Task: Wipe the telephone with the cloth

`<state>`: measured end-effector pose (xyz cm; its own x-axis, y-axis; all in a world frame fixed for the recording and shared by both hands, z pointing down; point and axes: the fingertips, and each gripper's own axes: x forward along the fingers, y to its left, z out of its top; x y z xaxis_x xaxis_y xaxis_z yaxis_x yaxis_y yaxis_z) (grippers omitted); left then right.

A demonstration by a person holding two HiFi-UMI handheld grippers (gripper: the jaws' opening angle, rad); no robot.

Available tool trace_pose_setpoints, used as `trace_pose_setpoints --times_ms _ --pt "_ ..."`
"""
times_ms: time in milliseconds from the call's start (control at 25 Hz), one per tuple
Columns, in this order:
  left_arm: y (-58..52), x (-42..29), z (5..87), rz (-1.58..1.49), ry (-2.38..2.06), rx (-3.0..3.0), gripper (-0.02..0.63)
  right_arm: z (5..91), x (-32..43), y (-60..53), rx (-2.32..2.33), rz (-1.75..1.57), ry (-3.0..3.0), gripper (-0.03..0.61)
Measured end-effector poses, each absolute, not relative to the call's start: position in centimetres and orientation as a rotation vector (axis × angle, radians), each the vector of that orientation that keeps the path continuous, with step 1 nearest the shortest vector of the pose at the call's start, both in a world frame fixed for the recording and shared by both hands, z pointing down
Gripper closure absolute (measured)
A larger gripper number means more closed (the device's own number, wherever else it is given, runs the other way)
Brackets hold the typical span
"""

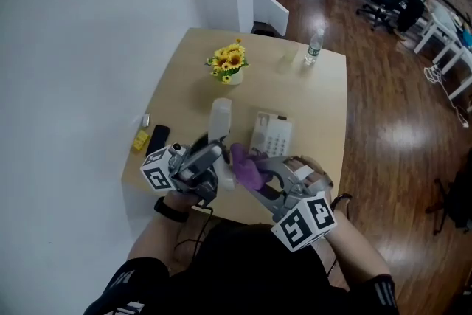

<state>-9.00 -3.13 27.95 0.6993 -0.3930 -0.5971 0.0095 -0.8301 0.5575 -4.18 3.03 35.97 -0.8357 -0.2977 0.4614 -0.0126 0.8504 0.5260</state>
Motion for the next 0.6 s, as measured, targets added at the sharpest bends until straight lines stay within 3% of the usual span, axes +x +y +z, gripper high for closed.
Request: trace_pose_setpoints --times_ms 600 --pt "-3.8 -10.1 27.6 -1.129 -0.249 2.311 0.397 37.2 -4.4 3.4 0.172 -0.641 -2.488 0.442"
